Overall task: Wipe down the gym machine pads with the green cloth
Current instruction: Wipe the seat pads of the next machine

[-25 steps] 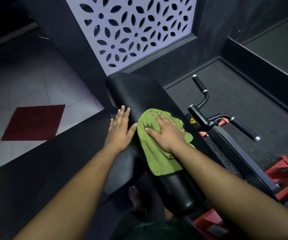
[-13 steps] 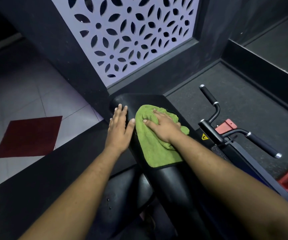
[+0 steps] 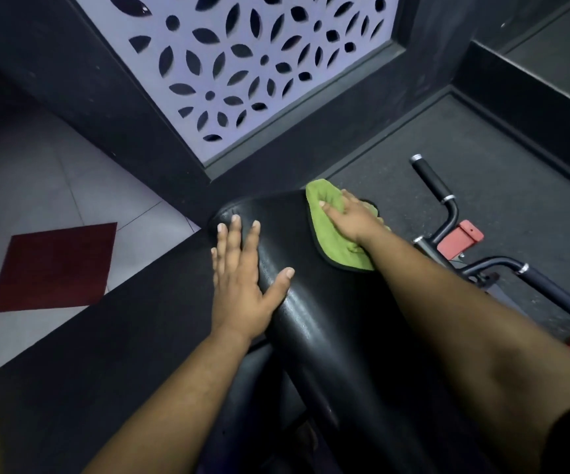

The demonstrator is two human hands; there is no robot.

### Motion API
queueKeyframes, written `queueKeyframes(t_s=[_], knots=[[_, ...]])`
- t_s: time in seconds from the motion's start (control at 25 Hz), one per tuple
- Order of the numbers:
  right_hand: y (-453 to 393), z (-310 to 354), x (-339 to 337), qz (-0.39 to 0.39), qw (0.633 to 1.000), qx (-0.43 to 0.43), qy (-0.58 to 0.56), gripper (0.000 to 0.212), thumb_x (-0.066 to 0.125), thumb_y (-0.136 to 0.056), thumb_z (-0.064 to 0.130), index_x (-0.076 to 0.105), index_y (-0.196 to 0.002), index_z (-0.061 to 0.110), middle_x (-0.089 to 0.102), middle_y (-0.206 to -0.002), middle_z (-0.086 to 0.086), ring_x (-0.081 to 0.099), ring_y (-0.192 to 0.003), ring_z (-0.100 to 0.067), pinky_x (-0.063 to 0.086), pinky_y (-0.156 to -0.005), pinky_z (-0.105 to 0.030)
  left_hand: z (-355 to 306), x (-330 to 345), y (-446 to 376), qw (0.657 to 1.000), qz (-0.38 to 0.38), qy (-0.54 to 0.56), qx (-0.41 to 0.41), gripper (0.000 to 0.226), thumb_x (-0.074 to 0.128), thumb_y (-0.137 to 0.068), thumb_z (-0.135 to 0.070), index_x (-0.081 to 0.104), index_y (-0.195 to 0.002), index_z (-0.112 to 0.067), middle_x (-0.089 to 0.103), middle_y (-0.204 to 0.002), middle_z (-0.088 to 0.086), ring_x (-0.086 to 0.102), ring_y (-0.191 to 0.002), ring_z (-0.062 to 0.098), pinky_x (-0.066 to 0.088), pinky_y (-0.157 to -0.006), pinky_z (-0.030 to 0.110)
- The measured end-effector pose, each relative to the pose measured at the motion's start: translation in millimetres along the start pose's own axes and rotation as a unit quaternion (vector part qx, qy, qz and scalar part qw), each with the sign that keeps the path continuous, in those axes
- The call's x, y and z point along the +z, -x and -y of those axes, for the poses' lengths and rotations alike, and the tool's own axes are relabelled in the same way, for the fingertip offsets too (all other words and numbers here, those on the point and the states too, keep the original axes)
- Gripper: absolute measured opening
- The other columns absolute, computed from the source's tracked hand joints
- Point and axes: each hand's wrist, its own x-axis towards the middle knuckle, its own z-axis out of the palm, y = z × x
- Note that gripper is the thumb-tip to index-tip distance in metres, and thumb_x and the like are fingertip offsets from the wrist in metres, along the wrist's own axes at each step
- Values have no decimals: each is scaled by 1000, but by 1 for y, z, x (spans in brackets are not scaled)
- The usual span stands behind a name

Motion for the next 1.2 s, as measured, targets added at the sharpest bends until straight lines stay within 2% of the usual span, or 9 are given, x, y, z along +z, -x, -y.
queueKeyframes(t_s=[0.24, 0.28, 0.4, 0.52, 0.76, 0.92, 1.0, 1.08, 1.2], knots=[[146, -14, 19, 14, 983, -183, 4, 72, 43, -91, 75, 28, -155, 46, 19, -165, 19, 18, -152, -11, 16, -121, -53, -2, -6, 4, 999, 22, -37, 0, 109, 26, -79, -93, 9, -163, -25, -6, -171, -1, -17, -155, 13, 1, -126, 56], [149, -42, 20, 7, 987, -160, -10, 74, 45, -89, 76, 30, -154, 44, 22, -165, 18, 21, -151, -11, 19, -121, -49, -4, -8, 6, 998, 25, -61, 3, 108, 22, -80, -93, 7, -163, -24, -8, -171, -1, -17, -155, 13, 0, -125, 56], [135, -121, 3, 4, 996, 61, -72, 93, 51, -80, 84, 43, -152, 26, 37, -161, 5, 39, -144, -22, 28, -120, -40, -22, -13, 30, 994, 35, -93, 54, 102, 19, -85, -89, 13, -163, -23, -6, -171, -2, -13, -156, 12, -3, -126, 52], [137, -152, 6, -10, 980, 144, -139, 68, 52, -92, 66, 52, -146, 24, 52, -149, -3, 50, -135, -30, 35, -115, -40, -41, -6, 70, 982, 87, -129, 104, 96, 23, -88, -85, 18, -162, -25, -2, -171, -3, -12, -156, 11, -5, -126, 49], [226, -113, 23, -22, 999, -39, -3, 60, 52, -97, 51, 37, -154, 35, 30, -163, 15, 28, -148, -23, 23, -119, -43, -44, 5, 80, 983, 102, -128, 83, 84, 19, -90, -77, 17, -161, -32, 0, -171, -5, -19, -153, 9, -11, -125, 50], [309, -127, 27, 4, 988, -147, 45, 80, 36, -76, 78, 32, -152, 50, 24, -163, 20, 25, -146, -19, 26, -117, -46, -43, 8, 82, 983, 87, -142, 82, 82, 19, -92, -75, 19, -161, -31, 3, -171, -3, -12, -156, 13, -6, -125, 51], [310, -181, 24, 18, 996, -55, 64, 90, 29, -67, 85, 32, -151, 52, 21, -165, 17, 25, -148, -20, 23, -119, -47, -44, 8, 83, 980, 88, -159, 84, 82, 17, -92, -75, 17, -161, -31, 2, -171, -2, -12, -156, 15, -5, -125, 52], [298, -234, 22, 14, 994, 104, 38, 99, 36, -72, 91, 36, -154, 36, 18, -168, 7, 23, -151, -26, 20, -123, -47, -46, 6, 84, 975, 88, -182, 91, 79, 16, -95, -75, 15, -162, -31, 0, -171, 1, -12, -156, 17, -3, -125, 55], [290, -238, 20, 14, 987, 161, -14, 103, 38, -78, 88, 42, -153, 19, 29, -164, -8, 34, -147, -27, 26, -121, -36, -45, 4, 85, 969, 94, -202, 105, 77, 14, -96, -72, 13, -162, -31, -2, -171, 3, -13, -156, 19, -4, -125, 56]])
